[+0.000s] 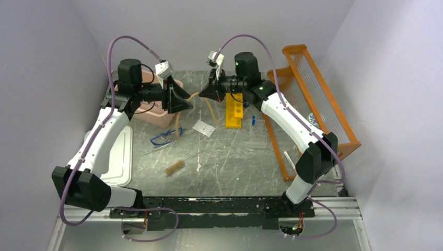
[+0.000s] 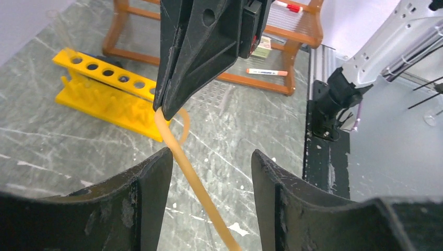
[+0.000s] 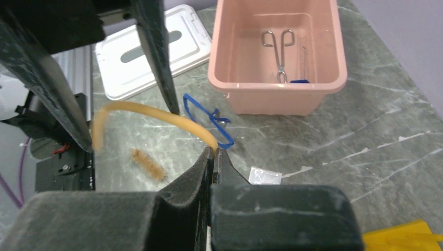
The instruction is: Organize the chemistry lab equipment
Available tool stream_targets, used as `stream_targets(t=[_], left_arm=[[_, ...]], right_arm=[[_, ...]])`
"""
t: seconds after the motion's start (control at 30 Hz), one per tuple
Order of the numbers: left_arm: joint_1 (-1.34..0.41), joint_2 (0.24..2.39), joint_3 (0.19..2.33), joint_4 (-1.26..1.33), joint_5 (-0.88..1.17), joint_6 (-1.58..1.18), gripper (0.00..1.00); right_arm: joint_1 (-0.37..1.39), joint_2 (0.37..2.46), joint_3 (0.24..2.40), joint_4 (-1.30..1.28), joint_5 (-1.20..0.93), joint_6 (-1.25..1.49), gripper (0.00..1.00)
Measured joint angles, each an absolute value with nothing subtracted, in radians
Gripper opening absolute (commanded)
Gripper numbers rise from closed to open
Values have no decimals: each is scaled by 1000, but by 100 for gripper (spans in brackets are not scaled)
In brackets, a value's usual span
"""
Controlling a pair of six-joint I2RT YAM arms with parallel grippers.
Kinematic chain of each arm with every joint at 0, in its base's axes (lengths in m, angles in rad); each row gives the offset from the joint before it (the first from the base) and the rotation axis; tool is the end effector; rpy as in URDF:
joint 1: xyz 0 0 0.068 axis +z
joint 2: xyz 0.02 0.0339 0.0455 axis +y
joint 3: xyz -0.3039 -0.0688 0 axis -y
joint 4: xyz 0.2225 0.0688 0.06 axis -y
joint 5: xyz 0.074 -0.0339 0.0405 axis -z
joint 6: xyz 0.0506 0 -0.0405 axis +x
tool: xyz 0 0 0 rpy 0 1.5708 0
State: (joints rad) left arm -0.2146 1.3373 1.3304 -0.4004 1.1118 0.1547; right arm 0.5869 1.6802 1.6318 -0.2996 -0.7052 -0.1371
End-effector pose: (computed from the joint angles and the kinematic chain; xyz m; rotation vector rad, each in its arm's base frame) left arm 0.2455 -0.0999 0.4294 1.0254 1.5909 -1.1225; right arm 0.3017 0.2400 0.4264 -1.1252 1.5947 0.9733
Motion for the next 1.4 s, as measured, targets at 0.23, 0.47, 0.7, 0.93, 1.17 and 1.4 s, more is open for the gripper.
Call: stream_targets(t=[0.23, 0.47, 0.7, 0.93, 1.17, 1.4], left_arm=[[-259, 1375, 1330, -372, 1123, 137, 64], [-284, 1429, 1335, -382, 1122, 149, 44], [-285, 1436, 1344, -393, 1094, 167, 5], [-285, 1438, 1351, -402, 1069, 186, 5], [-287, 1421, 1351, -379, 938, 143, 5], [-287, 1337, 1351, -367, 641, 85, 5]], right_arm=[[588, 1684, 1689, -385, -774, -183, 0], [588, 1713, 1735, -463, -805, -225, 0], [588, 1727, 1750, -508, -818, -250, 0], [588, 1725, 1749, -506, -805, -247, 10], [588, 1690, 1705, -456, -719, -189, 64], [579, 1561, 1561, -300, -524, -101, 71]])
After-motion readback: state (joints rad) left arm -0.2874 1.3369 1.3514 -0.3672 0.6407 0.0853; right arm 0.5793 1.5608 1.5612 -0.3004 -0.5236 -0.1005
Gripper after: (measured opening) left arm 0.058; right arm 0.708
